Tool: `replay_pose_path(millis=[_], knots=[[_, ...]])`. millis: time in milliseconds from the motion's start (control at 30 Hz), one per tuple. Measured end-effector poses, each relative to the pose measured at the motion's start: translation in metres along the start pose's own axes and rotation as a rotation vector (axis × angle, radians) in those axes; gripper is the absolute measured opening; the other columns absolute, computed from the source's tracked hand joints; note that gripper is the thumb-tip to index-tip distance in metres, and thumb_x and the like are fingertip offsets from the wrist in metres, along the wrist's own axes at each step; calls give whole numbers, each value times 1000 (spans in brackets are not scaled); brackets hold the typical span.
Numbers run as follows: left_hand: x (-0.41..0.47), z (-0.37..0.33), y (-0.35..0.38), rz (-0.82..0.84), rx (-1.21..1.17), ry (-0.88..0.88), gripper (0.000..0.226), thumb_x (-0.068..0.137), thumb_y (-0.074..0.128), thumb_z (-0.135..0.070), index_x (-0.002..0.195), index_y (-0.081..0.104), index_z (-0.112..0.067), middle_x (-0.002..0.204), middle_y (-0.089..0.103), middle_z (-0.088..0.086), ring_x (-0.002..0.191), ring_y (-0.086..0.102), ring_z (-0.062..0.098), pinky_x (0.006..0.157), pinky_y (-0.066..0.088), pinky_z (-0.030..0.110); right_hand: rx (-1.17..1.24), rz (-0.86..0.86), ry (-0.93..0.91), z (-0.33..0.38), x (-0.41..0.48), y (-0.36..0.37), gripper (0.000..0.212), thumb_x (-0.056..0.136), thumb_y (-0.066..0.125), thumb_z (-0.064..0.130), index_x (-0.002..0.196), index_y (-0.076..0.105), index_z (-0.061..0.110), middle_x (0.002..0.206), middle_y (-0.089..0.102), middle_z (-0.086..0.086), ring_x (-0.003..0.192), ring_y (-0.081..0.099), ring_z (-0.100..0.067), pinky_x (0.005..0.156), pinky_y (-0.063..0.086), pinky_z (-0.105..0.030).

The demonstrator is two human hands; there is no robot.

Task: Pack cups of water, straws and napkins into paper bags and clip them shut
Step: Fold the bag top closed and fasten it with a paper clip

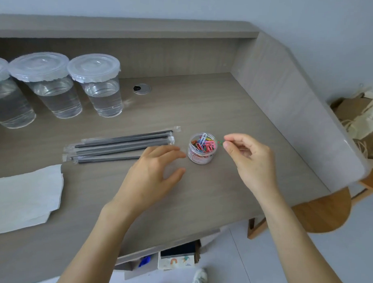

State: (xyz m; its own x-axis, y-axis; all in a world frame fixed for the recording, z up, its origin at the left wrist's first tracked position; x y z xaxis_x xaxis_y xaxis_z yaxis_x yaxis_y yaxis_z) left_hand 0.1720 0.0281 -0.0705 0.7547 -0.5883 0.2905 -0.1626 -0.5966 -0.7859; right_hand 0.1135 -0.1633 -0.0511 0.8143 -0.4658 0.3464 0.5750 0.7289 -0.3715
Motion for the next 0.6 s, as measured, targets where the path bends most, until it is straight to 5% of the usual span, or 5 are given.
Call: replay_pose_path(millis=[100, 300, 600], knots=[[-5, -25, 3, -46, -12, 89, 36, 83, 47, -42, 108, 66, -25, 116, 62, -8, 105, 57, 19, 87, 42, 24, 34, 18, 2, -11, -20, -18, 24, 89, 60, 13, 90, 64, 37, 88, 65, 19, 80, 63, -1, 73, 46, -12], [-16, -111, 42, -15, -10, 254, 30, 87, 49, -35, 109, 67, -22, 114, 63, -7, 102, 60, 18, 82, 52, 32, 42, 50, 2, -38, -56, -86, 21, 89, 48, 23, 86, 61, 40, 90, 64, 17, 85, 60, 0, 75, 47, -20], [-31, -270, 192, 132, 65, 315, 36, 86, 44, -36, 111, 65, -21, 112, 64, -6, 96, 60, 22, 69, 55, 36, 55, 6, 96, -131, -124, -266, 25, 92, 54, 18, 87, 62, 41, 81, 66, 19, 77, 62, -3, 73, 49, -21]])
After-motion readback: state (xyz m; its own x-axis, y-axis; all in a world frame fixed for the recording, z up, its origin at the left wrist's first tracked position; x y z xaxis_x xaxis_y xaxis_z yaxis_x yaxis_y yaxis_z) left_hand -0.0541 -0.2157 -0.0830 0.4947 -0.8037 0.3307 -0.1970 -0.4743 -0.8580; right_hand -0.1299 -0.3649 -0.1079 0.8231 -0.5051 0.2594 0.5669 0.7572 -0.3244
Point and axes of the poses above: each hand's wrist, its own x-axis towards the middle knuckle, its own y-axis out of the palm, z = x × y, the point moved 8 cm from there along x, towards the middle knuckle
